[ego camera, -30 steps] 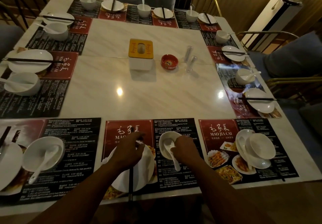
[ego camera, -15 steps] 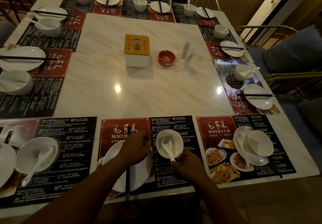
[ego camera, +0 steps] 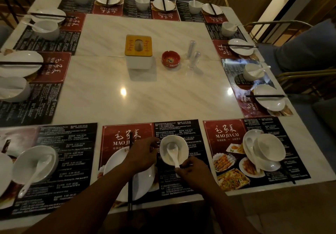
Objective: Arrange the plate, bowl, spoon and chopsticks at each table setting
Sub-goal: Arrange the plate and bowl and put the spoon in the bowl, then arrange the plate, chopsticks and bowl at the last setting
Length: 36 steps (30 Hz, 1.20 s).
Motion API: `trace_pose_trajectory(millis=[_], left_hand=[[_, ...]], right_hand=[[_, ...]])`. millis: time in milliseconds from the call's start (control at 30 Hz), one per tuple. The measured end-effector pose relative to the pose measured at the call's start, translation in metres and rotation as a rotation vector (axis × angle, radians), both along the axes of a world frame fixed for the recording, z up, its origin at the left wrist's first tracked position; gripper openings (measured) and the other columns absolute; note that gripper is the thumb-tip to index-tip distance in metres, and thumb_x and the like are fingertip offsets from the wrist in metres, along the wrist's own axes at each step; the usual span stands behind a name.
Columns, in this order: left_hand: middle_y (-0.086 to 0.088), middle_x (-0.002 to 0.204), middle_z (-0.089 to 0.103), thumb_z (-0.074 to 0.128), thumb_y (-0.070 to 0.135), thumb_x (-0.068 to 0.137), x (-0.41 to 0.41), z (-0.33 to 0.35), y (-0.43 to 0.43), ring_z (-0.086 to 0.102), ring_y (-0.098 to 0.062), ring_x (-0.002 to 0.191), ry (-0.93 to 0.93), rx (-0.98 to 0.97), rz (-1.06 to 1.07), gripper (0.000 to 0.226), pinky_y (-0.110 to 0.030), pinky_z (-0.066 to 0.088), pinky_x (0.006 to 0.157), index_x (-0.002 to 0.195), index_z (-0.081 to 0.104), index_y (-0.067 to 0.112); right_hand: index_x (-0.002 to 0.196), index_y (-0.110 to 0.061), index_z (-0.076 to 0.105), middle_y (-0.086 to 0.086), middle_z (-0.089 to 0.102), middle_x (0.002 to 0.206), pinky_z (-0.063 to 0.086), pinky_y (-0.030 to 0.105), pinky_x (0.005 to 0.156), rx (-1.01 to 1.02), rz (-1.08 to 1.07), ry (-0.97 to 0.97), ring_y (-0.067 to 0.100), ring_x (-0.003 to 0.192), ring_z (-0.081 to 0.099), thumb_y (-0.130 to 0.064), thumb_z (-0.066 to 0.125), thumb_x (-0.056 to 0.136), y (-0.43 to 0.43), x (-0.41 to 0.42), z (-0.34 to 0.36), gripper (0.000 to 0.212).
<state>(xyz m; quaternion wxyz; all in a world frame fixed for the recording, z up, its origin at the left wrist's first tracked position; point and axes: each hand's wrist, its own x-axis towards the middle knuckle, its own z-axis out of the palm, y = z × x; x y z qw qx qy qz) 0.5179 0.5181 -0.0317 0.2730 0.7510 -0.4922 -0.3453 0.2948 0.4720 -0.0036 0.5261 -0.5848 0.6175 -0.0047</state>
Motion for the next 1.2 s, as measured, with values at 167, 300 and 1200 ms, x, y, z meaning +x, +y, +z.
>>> trace_pose_trajectory(millis=[167, 300, 1200], left_hand=[[0.008, 0.116, 0.071, 0.063, 0.017, 0.092, -0.002, 0.003, 0.000, 0.063, -0.002, 0.096, 0.005, 0.024, 0.010, 0.041, -0.017, 0.048, 0.078, 0.132, 0.060, 0.026], [0.009, 0.114, 0.072, 0.061, 0.015, 0.094, -0.006, 0.003, 0.002, 0.061, 0.005, 0.089, -0.024, 0.040, 0.014, 0.038, -0.004, 0.038, 0.067, 0.130, 0.062, 0.026], [0.020, 0.110, 0.069, 0.065, 0.015, 0.092, -0.072, 0.009, 0.022, 0.061, 0.007, 0.092, 0.059, 0.053, 0.451, 0.036, -0.016, 0.050, 0.076, 0.122, 0.066, 0.034]], right_hand=[[0.089, -0.032, 0.058, -0.011, 0.067, 0.086, 0.050, 0.023, 0.063, -0.221, 0.007, 0.043, 0.001, 0.076, 0.064, -0.041, 0.070, 0.087, -0.013, -0.013, 0.000, 0.015], [0.117, -0.034, 0.058, -0.017, 0.062, 0.094, 0.044, 0.018, 0.066, -0.282, 0.070, 0.003, -0.005, 0.082, 0.058, -0.037, 0.060, 0.095, -0.035, -0.014, -0.008, 0.022], [0.122, -0.030, 0.062, -0.014, 0.067, 0.097, 0.041, 0.012, 0.064, -0.305, 0.592, -0.010, -0.002, 0.081, 0.060, -0.039, 0.059, 0.096, -0.090, -0.022, -0.023, 0.028]])
